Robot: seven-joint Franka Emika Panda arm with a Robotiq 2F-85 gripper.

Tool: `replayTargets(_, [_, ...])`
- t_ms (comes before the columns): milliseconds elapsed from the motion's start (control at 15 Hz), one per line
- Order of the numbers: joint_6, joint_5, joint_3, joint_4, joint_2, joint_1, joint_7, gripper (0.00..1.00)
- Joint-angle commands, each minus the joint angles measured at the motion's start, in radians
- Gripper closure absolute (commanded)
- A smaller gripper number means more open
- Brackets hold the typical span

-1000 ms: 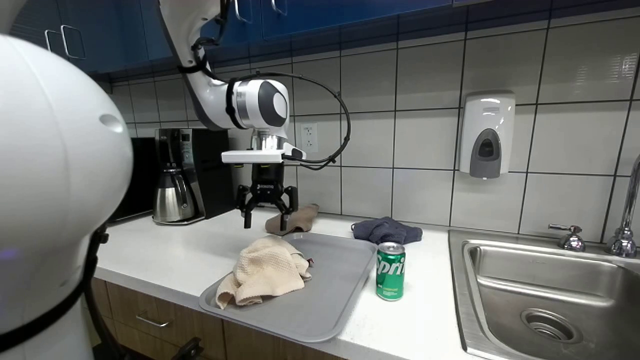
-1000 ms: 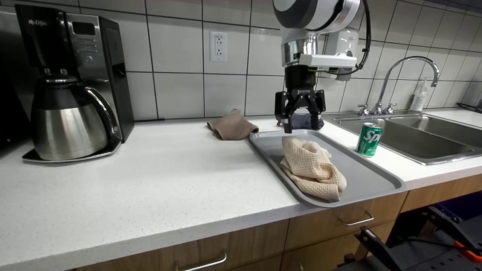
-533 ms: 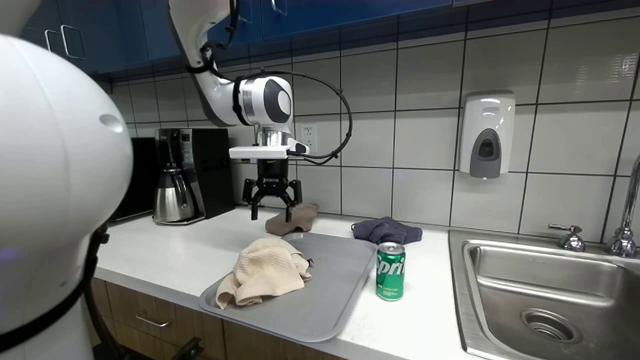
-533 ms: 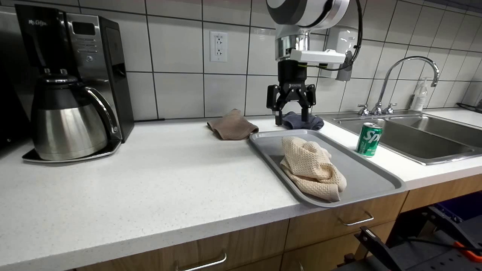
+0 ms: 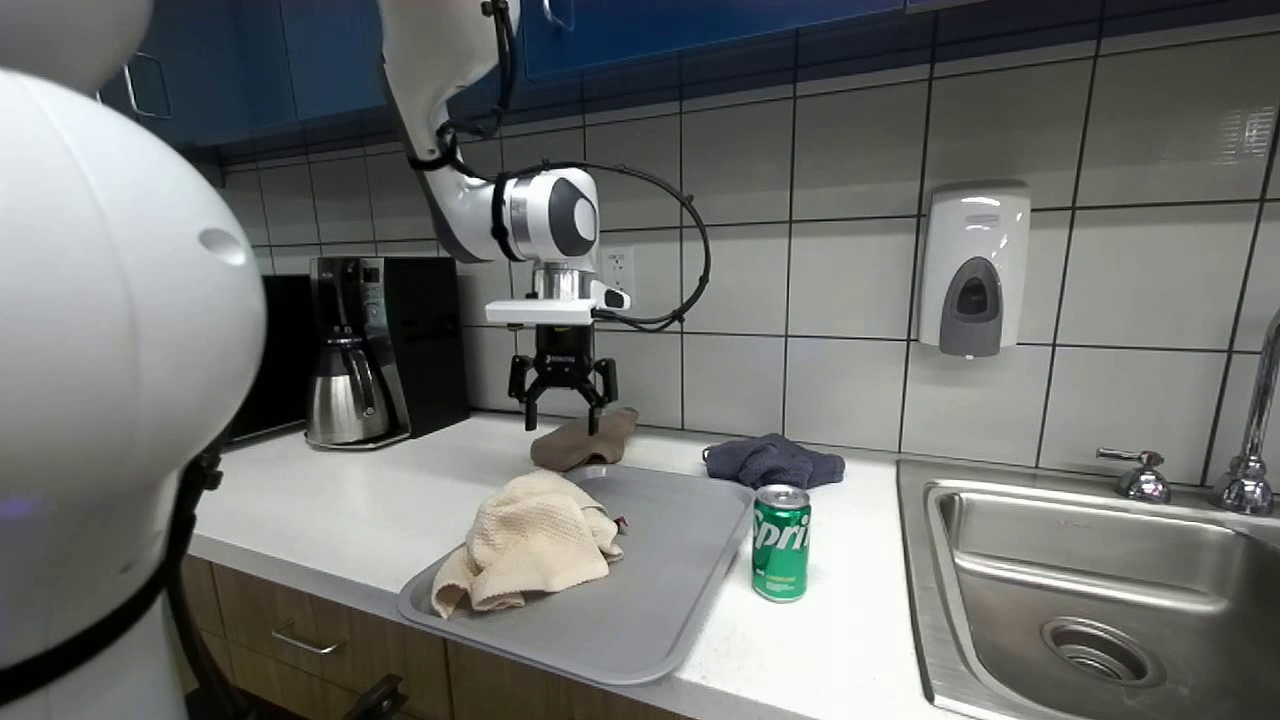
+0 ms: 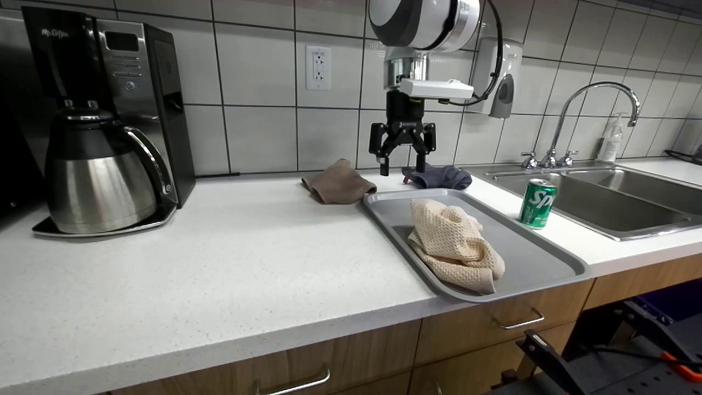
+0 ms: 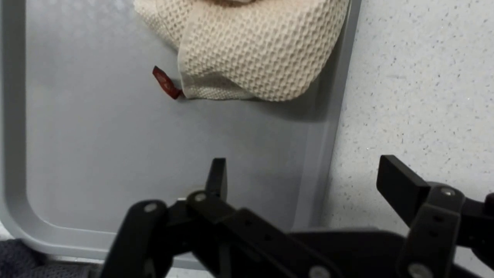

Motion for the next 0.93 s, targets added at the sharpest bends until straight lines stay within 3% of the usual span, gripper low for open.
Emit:
replayTargets(0, [-0.015, 0.004, 0.008, 0.114, 0.085, -0.009, -0.013, 0.0])
replayTargets(200, [-0.018, 0.008, 0.01, 0.172, 0.127, -0.008, -0.012, 0.0])
replayTargets(267, [-0.002, -0.002, 0.005, 0.112, 0.092, -0.004, 0.002, 0.0])
replayTargets(867, [-0.002, -0.002, 0.005, 0.149, 0.121, -0.003, 0.001, 0.0])
